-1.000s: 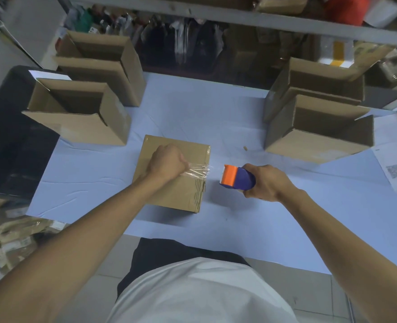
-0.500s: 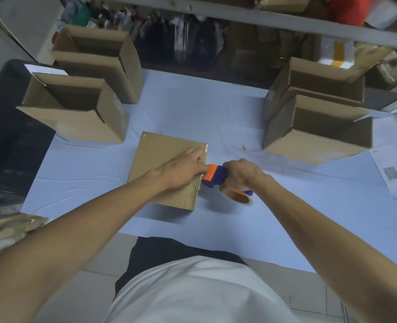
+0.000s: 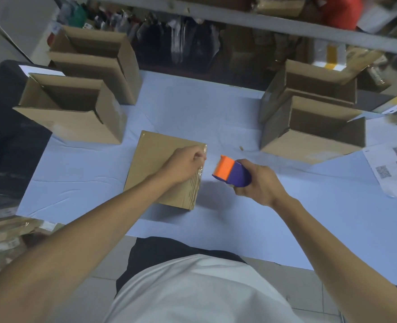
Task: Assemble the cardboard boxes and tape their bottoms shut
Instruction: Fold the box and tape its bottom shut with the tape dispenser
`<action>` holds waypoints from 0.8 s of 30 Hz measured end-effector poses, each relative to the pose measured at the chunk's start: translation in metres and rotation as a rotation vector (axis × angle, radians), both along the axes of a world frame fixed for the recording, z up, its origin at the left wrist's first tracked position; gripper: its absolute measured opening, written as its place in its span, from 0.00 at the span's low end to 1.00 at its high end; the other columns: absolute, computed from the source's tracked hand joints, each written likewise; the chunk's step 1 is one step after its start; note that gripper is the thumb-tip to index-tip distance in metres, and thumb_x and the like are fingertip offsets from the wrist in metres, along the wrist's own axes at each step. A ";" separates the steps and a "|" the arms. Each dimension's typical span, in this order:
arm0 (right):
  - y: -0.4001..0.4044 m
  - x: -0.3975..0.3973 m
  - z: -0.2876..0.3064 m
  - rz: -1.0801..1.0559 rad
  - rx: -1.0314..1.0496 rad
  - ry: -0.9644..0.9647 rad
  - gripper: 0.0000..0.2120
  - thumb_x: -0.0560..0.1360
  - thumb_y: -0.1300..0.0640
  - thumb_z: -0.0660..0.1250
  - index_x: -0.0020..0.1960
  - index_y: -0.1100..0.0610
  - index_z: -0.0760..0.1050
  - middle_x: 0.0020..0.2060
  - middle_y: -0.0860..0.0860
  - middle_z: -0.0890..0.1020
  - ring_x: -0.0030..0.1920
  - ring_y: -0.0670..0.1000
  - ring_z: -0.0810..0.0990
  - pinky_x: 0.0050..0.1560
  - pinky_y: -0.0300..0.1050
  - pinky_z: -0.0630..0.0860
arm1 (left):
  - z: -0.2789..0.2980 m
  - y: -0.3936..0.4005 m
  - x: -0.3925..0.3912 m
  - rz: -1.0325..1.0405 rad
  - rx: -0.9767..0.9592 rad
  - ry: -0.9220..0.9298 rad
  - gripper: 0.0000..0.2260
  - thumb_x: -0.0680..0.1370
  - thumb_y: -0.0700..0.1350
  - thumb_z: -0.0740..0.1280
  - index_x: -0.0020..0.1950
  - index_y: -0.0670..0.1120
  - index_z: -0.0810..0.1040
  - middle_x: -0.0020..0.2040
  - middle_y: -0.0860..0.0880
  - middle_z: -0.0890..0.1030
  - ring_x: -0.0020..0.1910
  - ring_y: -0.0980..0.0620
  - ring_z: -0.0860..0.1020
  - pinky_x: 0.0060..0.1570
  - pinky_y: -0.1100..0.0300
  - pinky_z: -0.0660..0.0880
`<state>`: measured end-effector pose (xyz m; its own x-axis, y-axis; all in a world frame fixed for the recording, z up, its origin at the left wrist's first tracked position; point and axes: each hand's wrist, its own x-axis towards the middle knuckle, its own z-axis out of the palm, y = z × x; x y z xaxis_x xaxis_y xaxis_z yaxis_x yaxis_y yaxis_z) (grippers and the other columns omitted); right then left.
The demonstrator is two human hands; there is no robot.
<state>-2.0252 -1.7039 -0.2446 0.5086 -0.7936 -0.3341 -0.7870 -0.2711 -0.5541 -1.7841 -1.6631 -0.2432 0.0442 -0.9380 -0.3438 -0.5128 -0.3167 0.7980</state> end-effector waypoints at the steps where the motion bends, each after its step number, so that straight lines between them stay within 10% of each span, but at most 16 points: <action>1: 0.003 -0.001 0.002 0.010 -0.013 -0.029 0.28 0.63 0.52 0.76 0.61 0.45 0.71 0.42 0.44 0.80 0.40 0.50 0.77 0.37 0.38 0.73 | 0.001 0.003 -0.003 -0.008 0.044 0.014 0.06 0.78 0.41 0.64 0.47 0.43 0.80 0.43 0.50 0.82 0.44 0.51 0.79 0.50 0.56 0.75; 7: 0.014 0.002 0.008 0.033 -0.021 -0.108 0.30 0.63 0.52 0.77 0.62 0.44 0.70 0.45 0.44 0.80 0.43 0.49 0.79 0.42 0.43 0.78 | 0.006 0.016 -0.012 0.097 0.135 0.398 0.09 0.79 0.37 0.66 0.39 0.44 0.78 0.30 0.52 0.79 0.29 0.59 0.76 0.35 0.64 0.74; 18: 0.011 0.018 0.017 0.056 -0.035 -0.167 0.33 0.62 0.51 0.78 0.61 0.39 0.66 0.46 0.42 0.78 0.43 0.47 0.78 0.39 0.33 0.75 | 0.009 0.030 0.002 0.127 0.167 0.720 0.15 0.84 0.43 0.58 0.43 0.46 0.81 0.38 0.48 0.81 0.36 0.52 0.78 0.38 0.63 0.76; 24: 0.010 0.019 0.015 0.122 -0.072 -0.115 0.32 0.62 0.48 0.77 0.62 0.41 0.68 0.46 0.40 0.77 0.43 0.47 0.77 0.38 0.31 0.70 | 0.011 0.026 0.008 0.074 0.179 0.538 0.12 0.81 0.48 0.64 0.41 0.45 0.81 0.35 0.50 0.81 0.35 0.54 0.78 0.40 0.62 0.77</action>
<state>-2.0064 -1.6938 -0.2294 0.6341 -0.7434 -0.2128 -0.6783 -0.4027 -0.6146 -1.7761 -1.6374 -0.2317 -0.1175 -0.8641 -0.4895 -0.0207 -0.4907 0.8711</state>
